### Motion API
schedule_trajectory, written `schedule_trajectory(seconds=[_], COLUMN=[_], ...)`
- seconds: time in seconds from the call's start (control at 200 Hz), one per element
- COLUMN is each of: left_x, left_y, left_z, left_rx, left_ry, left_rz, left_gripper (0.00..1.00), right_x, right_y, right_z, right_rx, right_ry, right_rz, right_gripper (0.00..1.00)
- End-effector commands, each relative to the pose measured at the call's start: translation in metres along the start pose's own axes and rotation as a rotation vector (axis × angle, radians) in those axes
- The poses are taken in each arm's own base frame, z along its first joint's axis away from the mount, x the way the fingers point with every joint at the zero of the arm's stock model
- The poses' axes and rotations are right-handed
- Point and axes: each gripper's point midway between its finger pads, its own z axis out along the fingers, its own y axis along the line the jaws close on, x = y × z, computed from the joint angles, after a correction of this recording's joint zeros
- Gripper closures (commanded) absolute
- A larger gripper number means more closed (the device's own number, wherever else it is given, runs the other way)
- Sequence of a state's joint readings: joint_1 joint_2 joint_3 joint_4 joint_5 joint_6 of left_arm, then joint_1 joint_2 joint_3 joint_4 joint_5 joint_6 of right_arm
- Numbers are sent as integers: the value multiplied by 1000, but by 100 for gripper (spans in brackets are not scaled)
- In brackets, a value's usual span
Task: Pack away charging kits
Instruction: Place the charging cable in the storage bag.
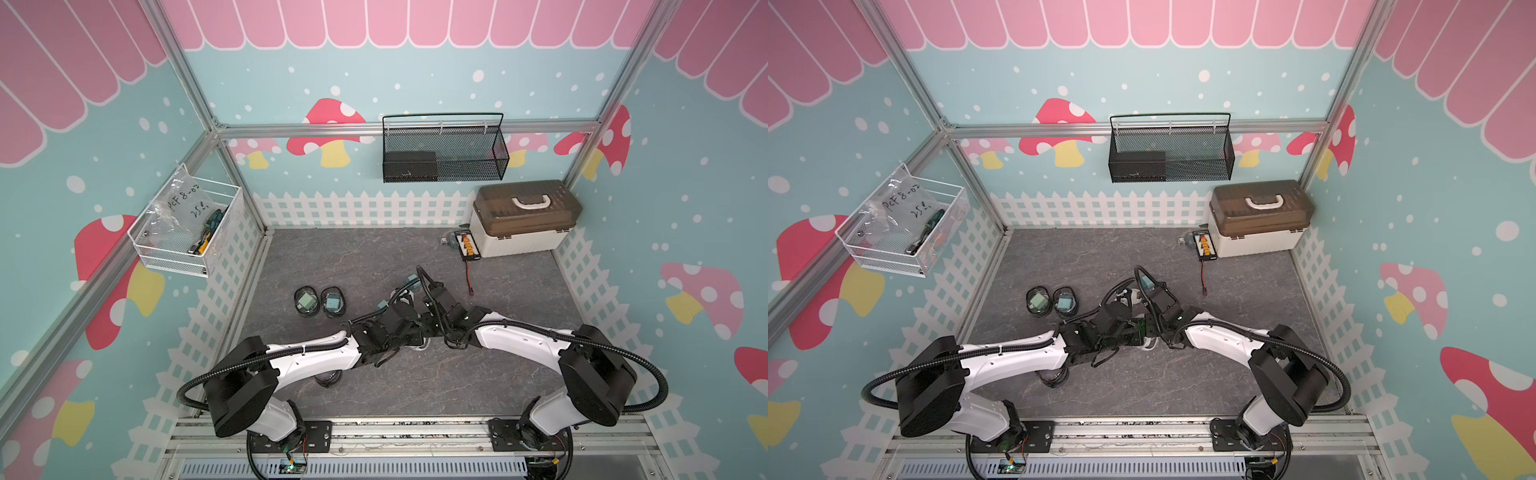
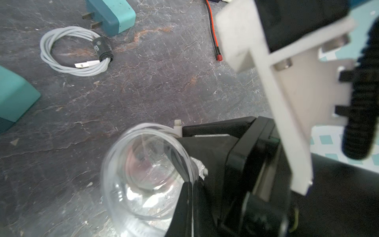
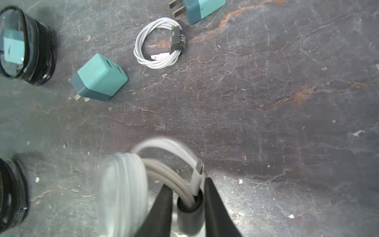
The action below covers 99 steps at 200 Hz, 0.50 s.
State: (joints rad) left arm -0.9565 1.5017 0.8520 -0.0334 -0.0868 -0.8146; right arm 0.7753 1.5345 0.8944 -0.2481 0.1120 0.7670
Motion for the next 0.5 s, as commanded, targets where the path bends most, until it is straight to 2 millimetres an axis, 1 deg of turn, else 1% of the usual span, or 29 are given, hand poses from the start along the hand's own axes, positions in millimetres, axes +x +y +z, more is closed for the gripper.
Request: schedule_trajectory(seconds=[0.0, 0.04, 0.125, 0.21, 0.26, 0.37, 0.445, 0.49], left_x=[-5, -7, -7, -7, -8, -8, -7, -6], left_y=[-8, -7, -3, 1, 3, 6, 9, 9], left_z=[0, 0, 0, 1, 1, 1, 2, 3], left_rx=[41, 35, 21, 11, 6, 0, -8, -7], left_ry=[-27, -34, -40, -40, -43, -49, -47, -43], left_rz=[-32, -34, -37, -42, -43, -44, -46, -46], left_gripper=[100, 100, 100, 100, 100, 100, 100, 100], right_x=[-10, -10, -10, -12, -15, -15, -10, -6], right_y=[9, 7, 3, -10, -20, -52, -71, -78], right_z=[-7, -7, -9, -13, -17, -24, -23, -20], right_rx=[-43, -42, -35, -11, 19, 119, 157, 169], right_ry=[-34, -33, -38, -48, -60, -74, -60, -51], right_rz=[12, 14, 20, 35, 45, 72, 99, 111], right_gripper=[65, 63, 63, 60, 58, 56, 56, 56])
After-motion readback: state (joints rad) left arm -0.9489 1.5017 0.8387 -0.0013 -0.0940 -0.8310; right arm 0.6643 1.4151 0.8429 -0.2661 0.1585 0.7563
